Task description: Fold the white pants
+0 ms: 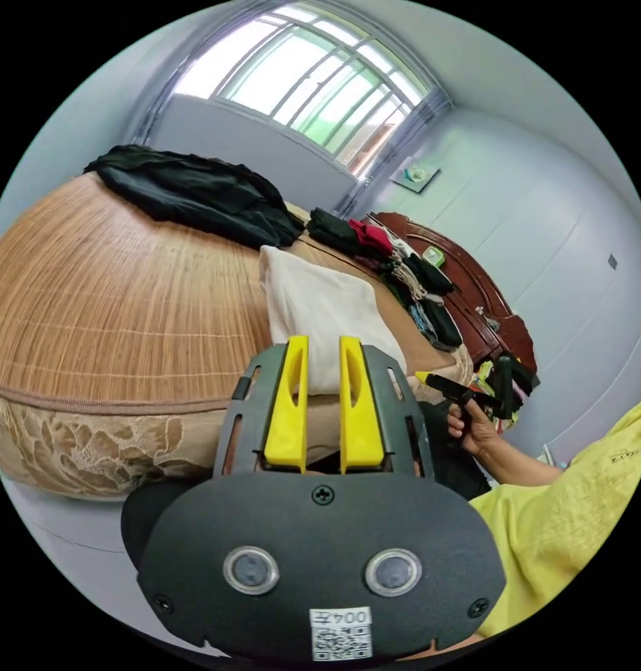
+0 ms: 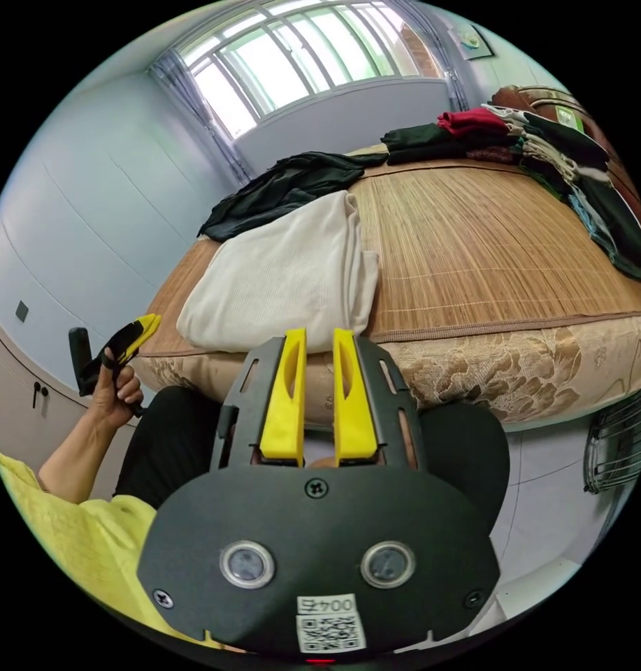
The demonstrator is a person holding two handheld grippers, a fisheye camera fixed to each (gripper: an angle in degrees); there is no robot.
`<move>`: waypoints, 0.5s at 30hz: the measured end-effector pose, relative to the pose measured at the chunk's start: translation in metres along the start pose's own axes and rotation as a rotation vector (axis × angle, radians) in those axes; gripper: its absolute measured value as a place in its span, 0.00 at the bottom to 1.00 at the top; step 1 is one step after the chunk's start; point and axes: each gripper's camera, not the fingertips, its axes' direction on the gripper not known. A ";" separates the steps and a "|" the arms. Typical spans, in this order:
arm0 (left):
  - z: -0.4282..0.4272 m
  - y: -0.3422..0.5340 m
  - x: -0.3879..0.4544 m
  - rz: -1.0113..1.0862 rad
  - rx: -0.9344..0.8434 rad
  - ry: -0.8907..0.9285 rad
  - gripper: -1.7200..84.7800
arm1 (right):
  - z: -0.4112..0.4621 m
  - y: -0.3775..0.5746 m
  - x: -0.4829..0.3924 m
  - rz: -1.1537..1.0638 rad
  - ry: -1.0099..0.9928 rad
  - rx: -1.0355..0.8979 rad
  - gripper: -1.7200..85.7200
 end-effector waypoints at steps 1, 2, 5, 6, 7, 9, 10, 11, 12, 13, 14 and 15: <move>0.008 -0.002 0.012 0.045 -0.019 -0.012 0.08 | 0.001 0.001 0.000 -0.008 0.017 -0.001 0.09; 0.012 -0.004 0.019 0.069 -0.033 -0.022 0.08 | 0.002 0.002 0.001 -0.012 0.030 -0.003 0.09; 0.038 -0.018 0.046 0.171 -0.108 -0.118 0.07 | 0.007 -0.002 0.007 -0.012 0.062 -0.028 0.09; 0.049 -0.025 0.054 0.200 -0.138 -0.155 0.07 | 0.008 -0.004 0.011 -0.002 0.047 -0.028 0.10; 0.059 -0.031 0.063 0.231 -0.167 -0.200 0.07 | 0.008 -0.006 0.015 0.006 0.028 -0.021 0.11; 0.072 -0.039 0.077 0.297 -0.194 -0.277 0.07 | 0.005 -0.010 0.022 0.014 -0.001 -0.003 0.13; 0.082 -0.042 0.085 0.338 -0.221 -0.329 0.07 | 0.003 -0.013 0.025 0.020 -0.012 0.004 0.14; 0.087 -0.043 0.088 0.356 -0.237 -0.348 0.08 | 0.002 -0.015 0.027 0.022 -0.015 0.007 0.14; 0.097 -0.044 0.093 0.389 -0.275 -0.375 0.08 | 0.001 -0.018 0.030 0.018 -0.020 0.010 0.14; 0.105 -0.043 0.096 0.409 -0.305 -0.398 0.08 | 0.000 -0.022 0.032 0.017 -0.021 0.014 0.14; 0.109 -0.042 0.097 0.416 -0.319 -0.402 0.08 | -0.001 -0.024 0.032 0.017 -0.023 0.017 0.13; 0.115 -0.039 0.098 0.421 -0.340 -0.412 0.08 | -0.002 -0.028 0.033 0.007 -0.033 0.020 0.10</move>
